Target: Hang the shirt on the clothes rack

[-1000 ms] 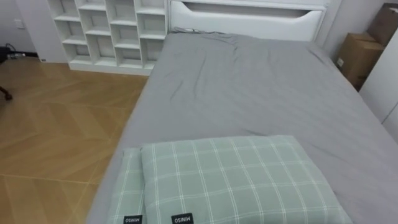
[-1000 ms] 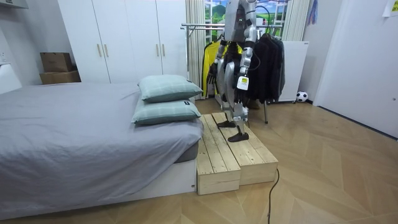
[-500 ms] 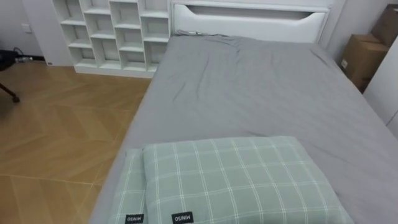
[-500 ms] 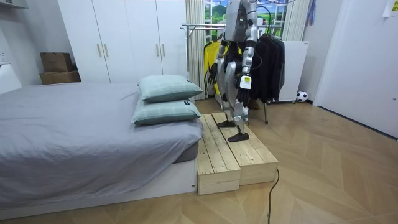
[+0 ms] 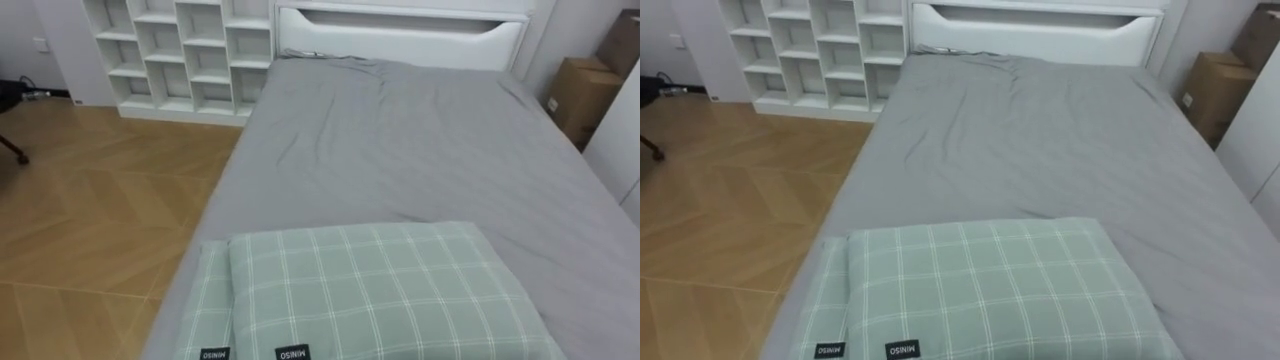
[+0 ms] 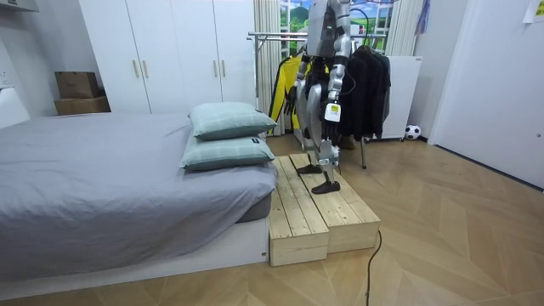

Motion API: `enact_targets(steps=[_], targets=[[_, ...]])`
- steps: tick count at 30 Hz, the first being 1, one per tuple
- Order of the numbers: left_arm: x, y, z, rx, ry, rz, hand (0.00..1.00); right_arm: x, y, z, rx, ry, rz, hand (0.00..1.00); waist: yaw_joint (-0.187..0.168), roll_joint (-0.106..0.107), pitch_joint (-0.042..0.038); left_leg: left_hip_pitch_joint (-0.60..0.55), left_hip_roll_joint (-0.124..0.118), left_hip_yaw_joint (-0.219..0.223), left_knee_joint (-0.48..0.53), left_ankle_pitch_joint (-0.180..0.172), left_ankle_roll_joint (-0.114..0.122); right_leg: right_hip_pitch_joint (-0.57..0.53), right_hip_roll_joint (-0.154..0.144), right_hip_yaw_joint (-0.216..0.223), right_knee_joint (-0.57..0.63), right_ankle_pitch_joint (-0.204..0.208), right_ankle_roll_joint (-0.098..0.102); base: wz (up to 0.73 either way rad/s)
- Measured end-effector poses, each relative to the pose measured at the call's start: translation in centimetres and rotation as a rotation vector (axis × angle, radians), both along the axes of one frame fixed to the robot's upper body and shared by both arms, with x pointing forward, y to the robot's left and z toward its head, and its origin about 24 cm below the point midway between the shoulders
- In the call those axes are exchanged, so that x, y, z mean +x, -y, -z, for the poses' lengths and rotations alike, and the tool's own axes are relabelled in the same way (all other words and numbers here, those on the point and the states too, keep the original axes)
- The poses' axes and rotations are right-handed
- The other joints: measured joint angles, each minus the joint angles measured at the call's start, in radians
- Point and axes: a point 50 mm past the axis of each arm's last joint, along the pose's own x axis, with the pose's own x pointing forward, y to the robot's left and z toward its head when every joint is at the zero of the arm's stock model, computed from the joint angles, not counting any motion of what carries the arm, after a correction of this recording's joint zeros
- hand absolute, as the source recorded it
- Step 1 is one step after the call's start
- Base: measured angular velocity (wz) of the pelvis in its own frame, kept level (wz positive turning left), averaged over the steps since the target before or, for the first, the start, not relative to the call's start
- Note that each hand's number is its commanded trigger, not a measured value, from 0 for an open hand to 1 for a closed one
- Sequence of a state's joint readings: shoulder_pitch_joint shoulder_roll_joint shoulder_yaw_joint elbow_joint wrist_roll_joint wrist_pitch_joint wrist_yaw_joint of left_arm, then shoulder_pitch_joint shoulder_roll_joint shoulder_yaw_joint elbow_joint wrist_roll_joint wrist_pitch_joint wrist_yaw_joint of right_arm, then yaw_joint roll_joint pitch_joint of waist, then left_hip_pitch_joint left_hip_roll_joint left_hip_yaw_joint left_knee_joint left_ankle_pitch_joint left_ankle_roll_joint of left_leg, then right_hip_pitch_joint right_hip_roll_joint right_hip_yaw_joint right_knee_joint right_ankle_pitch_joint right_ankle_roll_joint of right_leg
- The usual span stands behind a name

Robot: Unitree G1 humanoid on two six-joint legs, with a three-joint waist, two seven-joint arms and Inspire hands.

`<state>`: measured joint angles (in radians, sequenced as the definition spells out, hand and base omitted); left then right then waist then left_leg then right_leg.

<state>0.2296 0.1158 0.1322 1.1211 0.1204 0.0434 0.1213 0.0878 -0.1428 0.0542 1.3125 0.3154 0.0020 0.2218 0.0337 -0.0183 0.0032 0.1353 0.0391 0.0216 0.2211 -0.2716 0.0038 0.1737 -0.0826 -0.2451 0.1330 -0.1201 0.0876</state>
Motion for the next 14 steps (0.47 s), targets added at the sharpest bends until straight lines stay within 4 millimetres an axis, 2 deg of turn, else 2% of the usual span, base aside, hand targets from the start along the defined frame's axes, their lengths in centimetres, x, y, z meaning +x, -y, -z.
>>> enact_targets(steps=[9, 14], targets=[[-1.1, 0.1, 0.0, 0.003, -0.045, 0.013, 0.0, -0.3, 0.0, 0.0, 0.007, -0.02, 0.024, 0.0, -0.004, -0.004, 0.0059, -0.002, 0.0, 0.001, -0.002, 0.0, 0.0, 0.0, 0.002, 0.022, -0.001, 0.0, 0.0, 0.0], [-1.6, 0.3, 0.1, 0.006, -0.099, 0.064, 0.0, -0.3, 0.0, 0.0, 0.012, -0.032, 0.033, 0.0, -0.003, -0.002, 0.0047, -0.004, 0.0, 0.001, 0.0, 0.0, 0.0, -0.001, 0.003, 0.025, -0.001, 0.0, 0.0, 0.0]])
